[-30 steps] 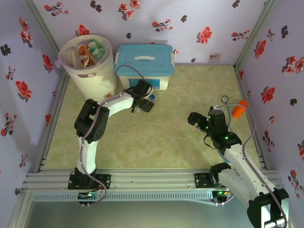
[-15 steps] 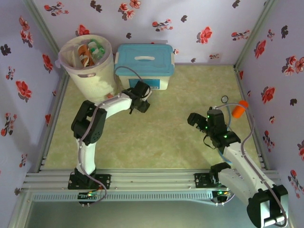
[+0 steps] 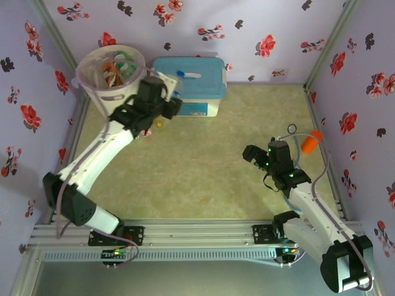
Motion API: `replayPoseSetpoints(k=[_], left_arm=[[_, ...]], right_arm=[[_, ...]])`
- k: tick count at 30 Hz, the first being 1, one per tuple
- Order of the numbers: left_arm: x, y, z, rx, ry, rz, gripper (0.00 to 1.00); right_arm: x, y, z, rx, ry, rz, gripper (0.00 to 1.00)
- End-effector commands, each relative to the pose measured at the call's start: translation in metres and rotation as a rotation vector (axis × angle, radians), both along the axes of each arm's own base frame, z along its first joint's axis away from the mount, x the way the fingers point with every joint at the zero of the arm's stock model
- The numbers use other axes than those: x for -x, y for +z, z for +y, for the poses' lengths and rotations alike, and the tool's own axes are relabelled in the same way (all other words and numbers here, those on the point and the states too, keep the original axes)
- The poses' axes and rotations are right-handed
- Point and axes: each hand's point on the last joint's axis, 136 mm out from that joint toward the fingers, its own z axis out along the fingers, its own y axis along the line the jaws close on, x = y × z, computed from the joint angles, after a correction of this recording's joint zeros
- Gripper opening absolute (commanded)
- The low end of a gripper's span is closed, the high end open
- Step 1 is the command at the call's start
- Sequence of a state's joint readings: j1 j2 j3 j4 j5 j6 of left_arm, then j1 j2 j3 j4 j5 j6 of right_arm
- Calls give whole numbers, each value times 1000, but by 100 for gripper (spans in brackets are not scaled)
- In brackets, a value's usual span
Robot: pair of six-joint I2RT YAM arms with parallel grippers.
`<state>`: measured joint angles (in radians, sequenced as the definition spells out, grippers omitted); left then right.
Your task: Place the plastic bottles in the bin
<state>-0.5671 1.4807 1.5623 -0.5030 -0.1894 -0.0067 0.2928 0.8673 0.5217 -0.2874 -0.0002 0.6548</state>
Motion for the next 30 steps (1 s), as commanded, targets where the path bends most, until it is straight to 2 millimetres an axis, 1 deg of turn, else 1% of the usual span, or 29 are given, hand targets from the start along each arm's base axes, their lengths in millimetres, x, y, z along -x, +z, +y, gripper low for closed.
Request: replayPoseSetpoints(k=[1,3,6,9,12,15,18,21,23,27,30], left_arm=[[-4,45,54,88,146,-41,30],[-7,70,90,157,221,-68,27],[-15,98,141,262,325,-102,21],[-29,109,192,351,448,-96,16],[-45,109,223,379,534,-65,11],[-65,105,240,402,590,-23,11],[-95,93,251,403,596,34,8],[-115,74,261,367,612,115,4],[-127,55,268,367,621,159,4],[-139,16,276,339,633,237,5],[-140,-2,280,302,641,262,9]], right_arm=[[-2,4,2,2,11,-24,99],[-1,6,0,12,10,-29,99],[3,10,-5,36,4,-40,99],[3,11,-8,51,0,-49,99],[2,11,-7,54,3,-44,99],[2,8,-6,48,6,-35,99],[3,7,-7,52,5,-33,99],[6,9,-9,58,-2,-36,99],[8,9,-11,61,-8,-38,99],[10,8,-14,71,-14,-35,99],[9,8,-14,74,-17,-36,99]])
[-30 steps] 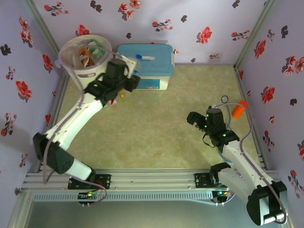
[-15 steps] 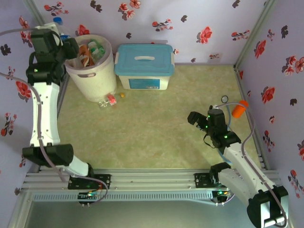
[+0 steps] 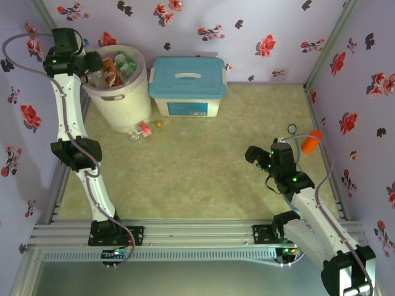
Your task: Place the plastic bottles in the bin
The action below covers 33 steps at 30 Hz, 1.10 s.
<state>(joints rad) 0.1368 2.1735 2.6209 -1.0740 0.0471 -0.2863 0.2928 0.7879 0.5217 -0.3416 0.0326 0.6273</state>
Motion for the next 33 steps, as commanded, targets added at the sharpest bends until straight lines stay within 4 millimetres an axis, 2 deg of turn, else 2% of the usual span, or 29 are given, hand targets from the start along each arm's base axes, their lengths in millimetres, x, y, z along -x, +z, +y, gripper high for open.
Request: replayPoseSetpoints(k=[1,2,3,5,10,14,18,19,21,24,28,30,33], left_arm=[[12,3,1,-28,-21,13,11],[12,-2,2,-35,-23,27,13],[12,-5,2,-40,-25,37,20],[13,-10,2,-45,-34,56,39],[15,-3,1,-73,-58,36,76],[16,29,0,-103,-66,-58,83],[22,67,2,-141,-44,-167,84],[23,71,4,-149,-39,-178,84],[21,77,4,-158,-37,-203,76],[14,64,-8,-169,-74,-178,65],[2,33,-29,-198,-146,-112,59],[-2,19,-28,-208,-132,-74,53],[-5,-3,-13,-218,-68,-19,45]], right_arm=[[0,-3,-6,40,-11,0,99],[-1,-3,-5,40,-9,1,99],[-2,-4,-5,38,-7,4,99],[-3,-6,-3,37,-5,11,99],[-4,-9,-2,36,-3,18,99],[-5,-10,-3,37,-5,20,99],[-6,-12,-1,31,-6,24,99],[-7,-13,-1,28,-4,26,99],[-8,-14,1,17,-1,25,99],[-9,-15,3,9,3,27,99],[-8,-14,3,11,4,24,99],[-7,-12,2,17,2,22,99],[-6,-11,1,20,1,17,99]])
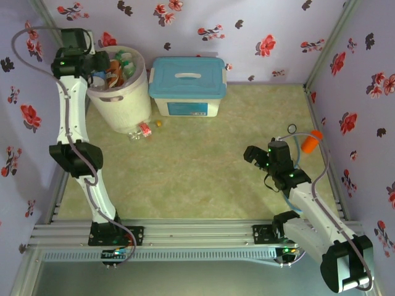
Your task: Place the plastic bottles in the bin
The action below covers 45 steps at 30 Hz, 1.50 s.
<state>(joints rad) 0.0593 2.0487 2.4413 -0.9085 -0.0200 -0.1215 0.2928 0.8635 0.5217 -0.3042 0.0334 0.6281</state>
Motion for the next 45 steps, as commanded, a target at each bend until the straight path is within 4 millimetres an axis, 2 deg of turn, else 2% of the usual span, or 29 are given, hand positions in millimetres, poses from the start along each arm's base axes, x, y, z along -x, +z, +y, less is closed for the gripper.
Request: replayPoseSetpoints(k=[1,5,9,15,17,21,36,41,45], left_arm=[[-5,-38,21,-26,78,86,44],[-4,-64,7,13,46,131,41],[-3,-72,-6,19,27,136,39],[-4,-91,-16,43,17,169,38],[-4,-90,-21,47,5,165,38],[-1,-65,-34,41,-25,108,42],[19,19,-36,-31,-73,-47,82],[45,61,-47,-137,-145,-145,94],[86,95,-68,-292,-184,-231,97]], right_arm=[[2,1,-2,10,-1,-18,99],[1,1,-3,12,-2,-22,99],[-1,0,0,8,4,-16,99],[1,4,0,2,5,-21,99],[3,4,-4,13,-5,-24,99],[3,6,-6,22,-8,-29,99],[4,8,-3,4,-3,-38,99],[5,8,-4,6,-5,-41,99],[3,5,-4,7,-3,-37,99]])
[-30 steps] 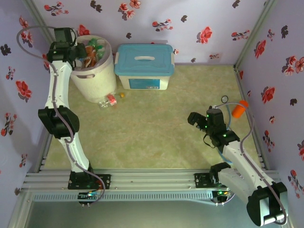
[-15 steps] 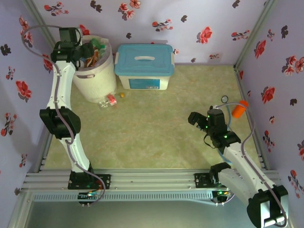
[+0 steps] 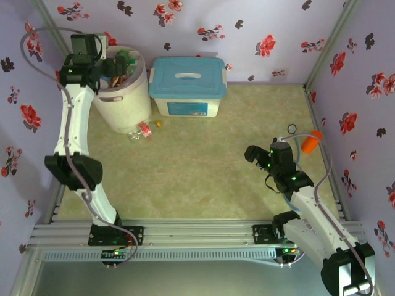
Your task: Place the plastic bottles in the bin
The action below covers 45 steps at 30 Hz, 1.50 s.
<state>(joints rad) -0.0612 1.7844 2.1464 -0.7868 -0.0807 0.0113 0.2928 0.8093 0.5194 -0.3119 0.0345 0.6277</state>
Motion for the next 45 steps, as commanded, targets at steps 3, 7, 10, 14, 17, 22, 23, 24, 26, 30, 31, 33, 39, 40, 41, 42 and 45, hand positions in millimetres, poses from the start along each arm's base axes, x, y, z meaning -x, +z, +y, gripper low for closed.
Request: replayPoseSetpoints(k=[3,7,10,14,17,22,23,24,26,30,31,33,39,40,41,42,45], left_arm=[[73,62,-44,-236,-104,-175,97],[115,31,-81,-325,-185,-134,97],[133,-21,-111,-379,-267,-34,97],[143,-97,-137,-535,-311,129,97],[143,-147,-141,-600,-302,233,97],[127,-208,-141,-682,-267,326,97],[122,-219,-140,-695,-256,343,97],[117,-229,-138,-705,-245,362,98],[106,-248,-135,-717,-226,392,98],[90,-280,-121,-729,-187,455,99],[87,-286,-117,-737,-184,469,99],[83,-299,-110,-750,-179,491,99],[70,-323,-87,-768,-149,546,100],[69,-325,-84,-765,-143,550,100],[68,-327,-79,-761,-131,559,100],[68,-330,-74,-754,-121,571,99],[66,-337,-66,-746,-115,592,99]], right_arm=[[-1,-7,-2,17,-4,8,99],[-2,-6,-2,14,-5,3,99],[-2,-6,-3,20,-5,2,99],[-3,-5,-4,25,-6,1,99],[-3,-4,-3,17,-5,-2,99],[-2,-6,-3,15,-4,-3,99],[-1,-5,-2,14,-2,-5,99],[-1,-5,-3,14,-2,-6,99],[1,-4,-4,20,-6,-9,99],[8,-2,-14,57,-23,-11,99],[10,-1,-16,66,-27,-15,99],[13,0,-20,78,-38,-18,99],[13,-2,-21,73,-39,-17,99],[13,-3,-21,72,-38,-13,99],[13,-3,-21,73,-38,-14,99],[13,-4,-22,75,-39,-11,99],[12,-5,-22,76,-40,-11,99]])
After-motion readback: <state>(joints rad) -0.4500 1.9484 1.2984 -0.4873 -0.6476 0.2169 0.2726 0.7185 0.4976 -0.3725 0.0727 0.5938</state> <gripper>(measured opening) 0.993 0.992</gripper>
